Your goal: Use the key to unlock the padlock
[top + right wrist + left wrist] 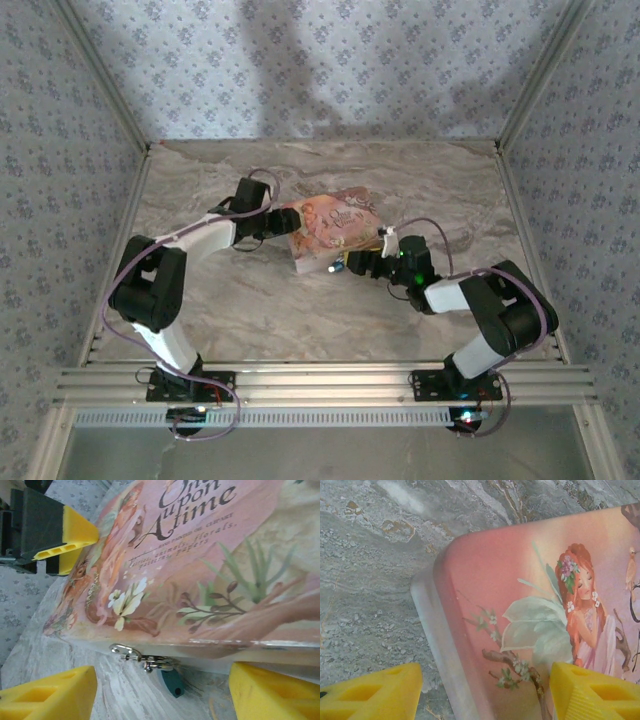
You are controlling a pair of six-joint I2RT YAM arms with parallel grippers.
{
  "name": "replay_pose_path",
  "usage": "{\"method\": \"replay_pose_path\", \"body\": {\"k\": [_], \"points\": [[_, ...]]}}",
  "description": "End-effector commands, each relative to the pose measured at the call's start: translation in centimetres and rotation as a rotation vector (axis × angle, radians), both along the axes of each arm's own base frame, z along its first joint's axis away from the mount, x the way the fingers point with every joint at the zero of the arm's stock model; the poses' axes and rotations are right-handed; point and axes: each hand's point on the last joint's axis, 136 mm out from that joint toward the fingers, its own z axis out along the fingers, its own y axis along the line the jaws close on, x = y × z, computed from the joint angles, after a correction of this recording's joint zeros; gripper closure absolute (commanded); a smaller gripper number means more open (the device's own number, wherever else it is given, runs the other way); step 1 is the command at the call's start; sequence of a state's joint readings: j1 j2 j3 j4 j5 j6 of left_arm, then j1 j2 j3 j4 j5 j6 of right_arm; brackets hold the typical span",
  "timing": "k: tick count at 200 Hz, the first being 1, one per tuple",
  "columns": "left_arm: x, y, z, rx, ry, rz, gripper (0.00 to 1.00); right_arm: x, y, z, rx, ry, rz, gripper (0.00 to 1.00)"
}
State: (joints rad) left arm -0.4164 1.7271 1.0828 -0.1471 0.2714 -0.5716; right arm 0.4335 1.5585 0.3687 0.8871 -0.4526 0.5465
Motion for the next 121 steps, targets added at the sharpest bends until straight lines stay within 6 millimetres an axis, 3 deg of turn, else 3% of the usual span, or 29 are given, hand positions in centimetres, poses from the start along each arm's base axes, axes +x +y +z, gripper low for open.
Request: {"method": "replay_pose_path", "body": {"k": [1, 49, 121], "points": [[-2.1, 0.5, -1.7, 0.044, 0.071, 0.000, 0.32, -1.0, 0.0, 0.3, 0.009, -0.060, 0.030, 0.28], [-2.1, 0.4, -1.8, 0.042, 0.070, 0.000, 0.32, -2.6, 1.2, -0.4, -0.012, -0.104, 0.107, 0.29], [-2.2, 0.2, -1.7, 0.036, 0.070, -0.004, 0.32, -0.7, 3.2, -0.9, 0.024, -0.124, 0.143, 0.29]]}}
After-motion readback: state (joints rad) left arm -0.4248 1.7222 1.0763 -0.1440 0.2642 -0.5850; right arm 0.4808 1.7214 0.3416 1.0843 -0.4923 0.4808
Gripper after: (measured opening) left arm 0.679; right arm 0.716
